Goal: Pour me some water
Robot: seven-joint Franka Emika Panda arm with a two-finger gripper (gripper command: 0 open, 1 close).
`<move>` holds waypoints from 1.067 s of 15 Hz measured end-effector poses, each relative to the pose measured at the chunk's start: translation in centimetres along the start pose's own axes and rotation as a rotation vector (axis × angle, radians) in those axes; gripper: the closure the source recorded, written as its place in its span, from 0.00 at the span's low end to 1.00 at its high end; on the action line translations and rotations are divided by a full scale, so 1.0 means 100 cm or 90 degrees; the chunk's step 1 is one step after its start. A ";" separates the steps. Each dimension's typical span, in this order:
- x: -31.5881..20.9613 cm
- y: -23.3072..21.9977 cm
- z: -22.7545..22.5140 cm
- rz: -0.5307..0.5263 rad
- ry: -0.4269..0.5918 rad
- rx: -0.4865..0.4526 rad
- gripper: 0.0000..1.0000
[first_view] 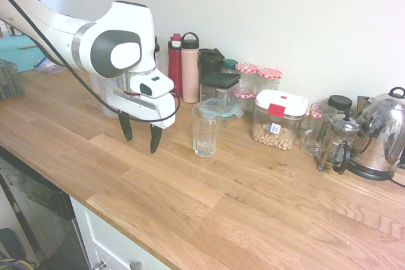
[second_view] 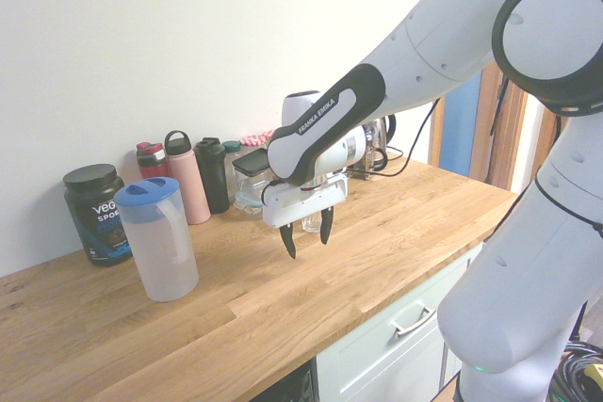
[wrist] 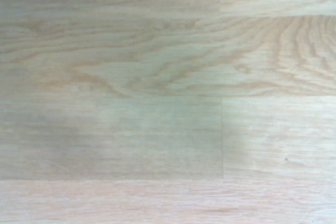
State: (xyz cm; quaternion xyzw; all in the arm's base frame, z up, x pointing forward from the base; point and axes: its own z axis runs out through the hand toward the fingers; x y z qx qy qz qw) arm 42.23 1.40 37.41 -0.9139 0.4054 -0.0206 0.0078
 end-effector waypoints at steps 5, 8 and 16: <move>-0.026 -0.005 -0.016 -0.015 0.005 0.027 0.00; -0.094 -0.015 -0.046 -0.053 0.022 0.052 0.00; -0.209 -0.071 -0.085 -0.060 0.143 0.164 0.00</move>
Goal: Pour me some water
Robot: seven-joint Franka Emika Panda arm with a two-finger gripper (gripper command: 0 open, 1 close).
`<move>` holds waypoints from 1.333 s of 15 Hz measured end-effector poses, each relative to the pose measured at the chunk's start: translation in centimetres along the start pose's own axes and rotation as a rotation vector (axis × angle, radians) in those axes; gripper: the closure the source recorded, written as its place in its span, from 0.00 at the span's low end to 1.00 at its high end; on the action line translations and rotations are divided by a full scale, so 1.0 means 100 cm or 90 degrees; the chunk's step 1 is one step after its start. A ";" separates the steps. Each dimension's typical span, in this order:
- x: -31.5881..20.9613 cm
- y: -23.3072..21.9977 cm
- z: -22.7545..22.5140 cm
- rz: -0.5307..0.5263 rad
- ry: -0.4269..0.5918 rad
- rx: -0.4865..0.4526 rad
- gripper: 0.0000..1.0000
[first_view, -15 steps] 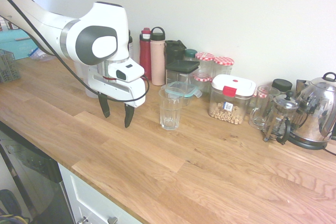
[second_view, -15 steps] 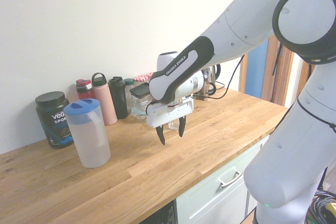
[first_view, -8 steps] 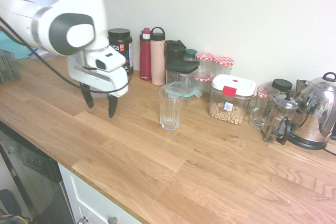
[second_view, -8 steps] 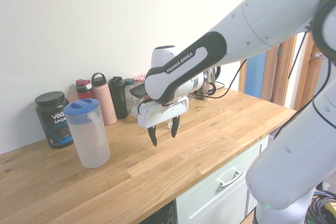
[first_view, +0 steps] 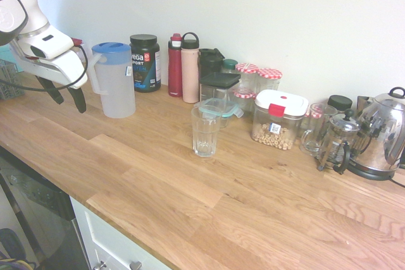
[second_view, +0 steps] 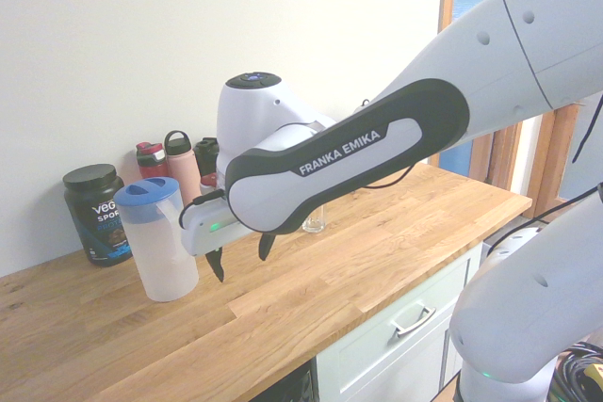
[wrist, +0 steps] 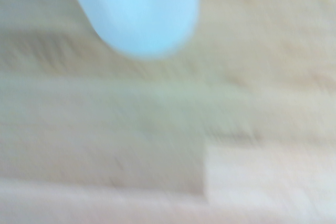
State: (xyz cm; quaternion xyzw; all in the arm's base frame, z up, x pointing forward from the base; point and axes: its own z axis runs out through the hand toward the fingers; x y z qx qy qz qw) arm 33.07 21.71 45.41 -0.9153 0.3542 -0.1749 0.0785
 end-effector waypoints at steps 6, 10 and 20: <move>0.024 -0.067 0.003 -0.079 0.075 0.063 0.00; 0.035 -0.096 0.015 -0.076 0.087 0.071 1.00; 0.049 -0.124 0.035 -0.071 0.088 0.083 1.00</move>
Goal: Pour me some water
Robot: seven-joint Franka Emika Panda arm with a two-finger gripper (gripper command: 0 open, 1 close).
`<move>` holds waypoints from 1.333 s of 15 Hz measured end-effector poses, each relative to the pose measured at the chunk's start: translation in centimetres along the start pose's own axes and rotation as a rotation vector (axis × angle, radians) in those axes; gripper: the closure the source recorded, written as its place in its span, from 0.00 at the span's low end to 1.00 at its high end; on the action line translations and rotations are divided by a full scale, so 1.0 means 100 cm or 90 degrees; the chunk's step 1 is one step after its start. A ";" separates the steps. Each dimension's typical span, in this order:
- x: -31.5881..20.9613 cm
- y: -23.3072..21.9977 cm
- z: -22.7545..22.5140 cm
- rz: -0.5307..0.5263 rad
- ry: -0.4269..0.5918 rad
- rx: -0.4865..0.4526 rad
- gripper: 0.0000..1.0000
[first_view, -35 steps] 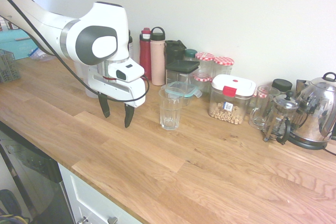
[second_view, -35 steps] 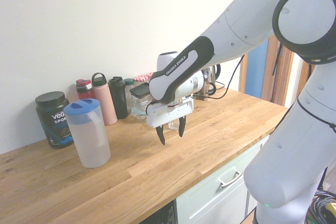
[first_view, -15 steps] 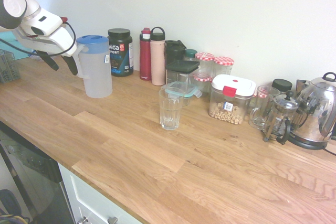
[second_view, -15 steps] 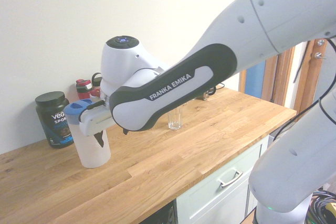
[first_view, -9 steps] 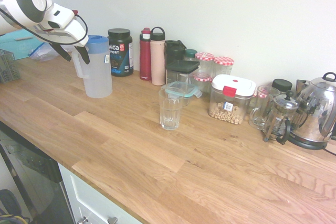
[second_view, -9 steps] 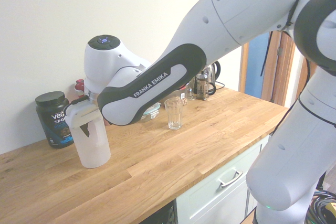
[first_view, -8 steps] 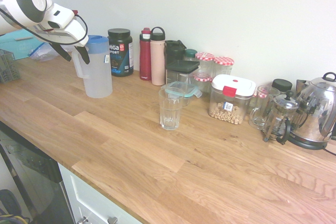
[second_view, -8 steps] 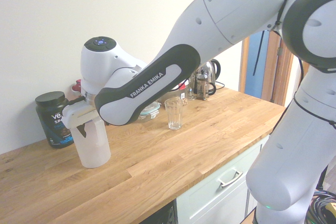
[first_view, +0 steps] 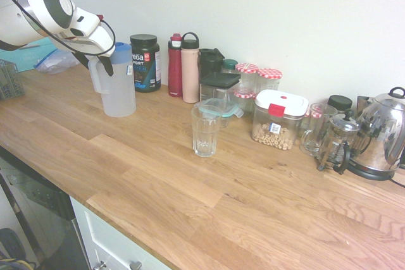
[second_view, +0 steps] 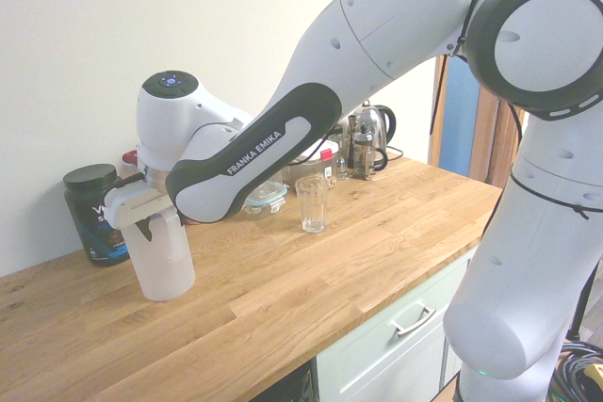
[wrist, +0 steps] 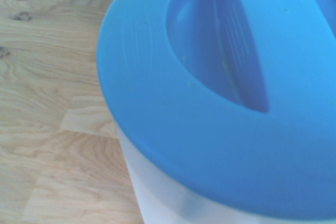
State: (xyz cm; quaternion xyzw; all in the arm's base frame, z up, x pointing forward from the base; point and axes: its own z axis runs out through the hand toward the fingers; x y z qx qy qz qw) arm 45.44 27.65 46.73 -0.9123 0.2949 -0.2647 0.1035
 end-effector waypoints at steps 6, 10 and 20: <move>-0.002 0.000 -0.001 -0.001 -0.004 -0.005 1.00; 0.000 0.002 0.000 0.002 -0.005 -0.008 1.00; -0.005 0.022 -0.034 0.005 -0.042 -0.034 1.00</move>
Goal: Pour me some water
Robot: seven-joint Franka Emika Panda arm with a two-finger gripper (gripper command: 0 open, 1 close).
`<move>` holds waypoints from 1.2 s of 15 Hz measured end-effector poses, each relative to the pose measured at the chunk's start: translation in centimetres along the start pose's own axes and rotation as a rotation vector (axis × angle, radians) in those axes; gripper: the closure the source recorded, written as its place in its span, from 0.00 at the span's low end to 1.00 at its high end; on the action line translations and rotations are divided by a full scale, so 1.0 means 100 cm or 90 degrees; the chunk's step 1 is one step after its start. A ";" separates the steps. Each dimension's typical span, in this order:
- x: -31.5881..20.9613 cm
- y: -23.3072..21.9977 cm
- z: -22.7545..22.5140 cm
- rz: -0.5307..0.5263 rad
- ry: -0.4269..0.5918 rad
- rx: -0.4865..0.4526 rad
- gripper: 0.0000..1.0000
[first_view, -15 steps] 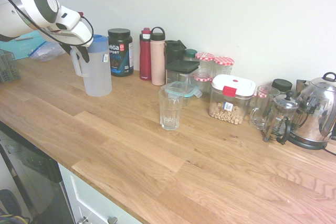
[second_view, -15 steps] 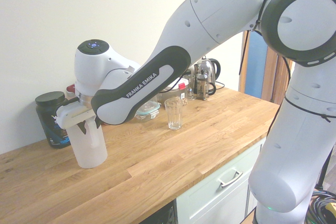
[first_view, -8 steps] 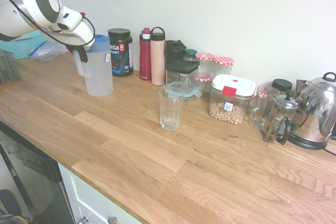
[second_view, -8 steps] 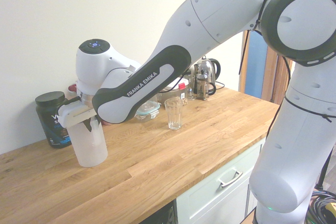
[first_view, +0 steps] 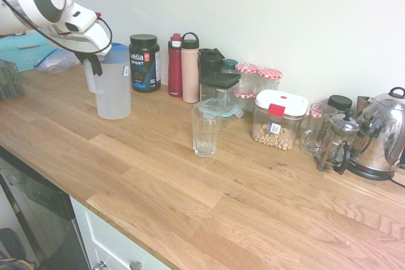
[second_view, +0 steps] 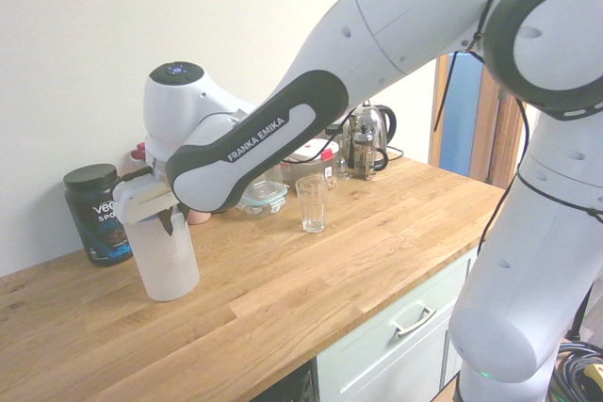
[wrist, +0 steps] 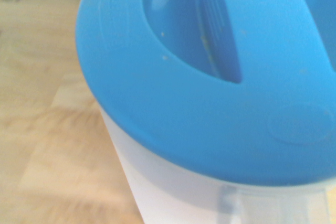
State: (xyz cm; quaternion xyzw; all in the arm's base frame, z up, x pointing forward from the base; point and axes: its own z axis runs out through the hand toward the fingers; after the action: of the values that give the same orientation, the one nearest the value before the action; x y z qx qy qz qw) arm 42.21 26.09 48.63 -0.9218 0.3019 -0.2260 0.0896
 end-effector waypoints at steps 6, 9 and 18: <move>-0.034 0.076 -0.074 -0.006 -0.010 -0.048 1.00; -0.047 0.126 -0.086 0.008 -0.006 -0.060 1.00; 0.022 0.252 -0.147 0.095 0.008 -0.079 1.00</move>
State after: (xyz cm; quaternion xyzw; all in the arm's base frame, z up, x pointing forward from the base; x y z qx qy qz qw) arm 23.86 4.15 54.77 -0.8990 0.3840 -0.2053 0.0470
